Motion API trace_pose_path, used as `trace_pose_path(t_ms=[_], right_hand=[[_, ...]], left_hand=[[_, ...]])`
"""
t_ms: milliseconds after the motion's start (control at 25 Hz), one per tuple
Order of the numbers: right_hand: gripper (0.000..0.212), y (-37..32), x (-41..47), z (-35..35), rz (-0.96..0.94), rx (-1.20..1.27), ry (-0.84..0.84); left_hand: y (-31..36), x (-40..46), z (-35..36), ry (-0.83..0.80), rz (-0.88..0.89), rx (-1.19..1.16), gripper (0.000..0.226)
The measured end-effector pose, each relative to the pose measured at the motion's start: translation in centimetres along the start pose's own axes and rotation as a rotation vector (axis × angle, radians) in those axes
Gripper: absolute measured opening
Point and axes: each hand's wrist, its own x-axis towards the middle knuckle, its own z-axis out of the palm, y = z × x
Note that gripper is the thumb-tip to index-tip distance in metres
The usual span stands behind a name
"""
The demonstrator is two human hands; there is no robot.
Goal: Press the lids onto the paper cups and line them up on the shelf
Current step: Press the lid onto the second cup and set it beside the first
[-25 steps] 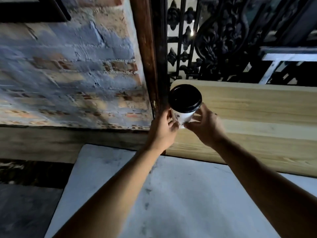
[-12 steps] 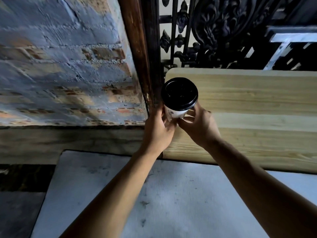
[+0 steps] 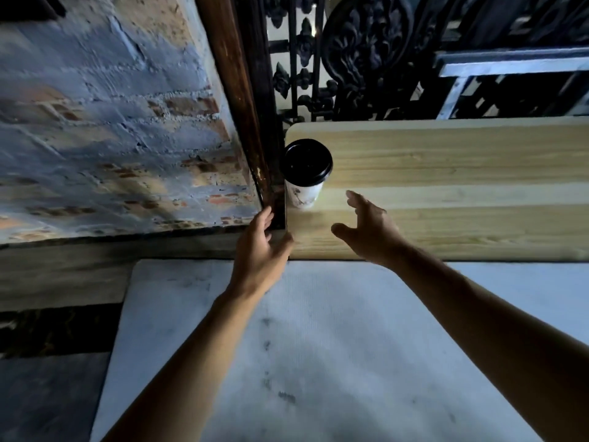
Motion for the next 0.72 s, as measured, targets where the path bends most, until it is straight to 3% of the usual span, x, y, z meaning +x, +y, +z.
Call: trace_pose_path(t_ms=[280, 360, 600, 720], right_hand=[[0.052, 1.0, -17.6, -2.9, -0.128, -0.068, -0.033], [0.051, 2.3, -22.4, -3.2, -0.157, -0.086, -0.049], [0.051, 6.5, -33.6, -4.7, -0.274, -0.165, -0.109], [0.052, 8.8, -36.9, -4.7, -0.347, -0.249, -0.131]], left_hand=[[0.0, -16.5, 1.3, -0.124, 0.228, 0.359, 0.035], [-0.3, -20.8, 2.6, -0.152, 0.254, 0.376, 0.044], [-1.3, -32.5, 7.1, -0.187, 0.019, 0.347, 0.072], [-1.6, -35.0, 10.1, -0.268, -0.08, 0.317, 0.106]])
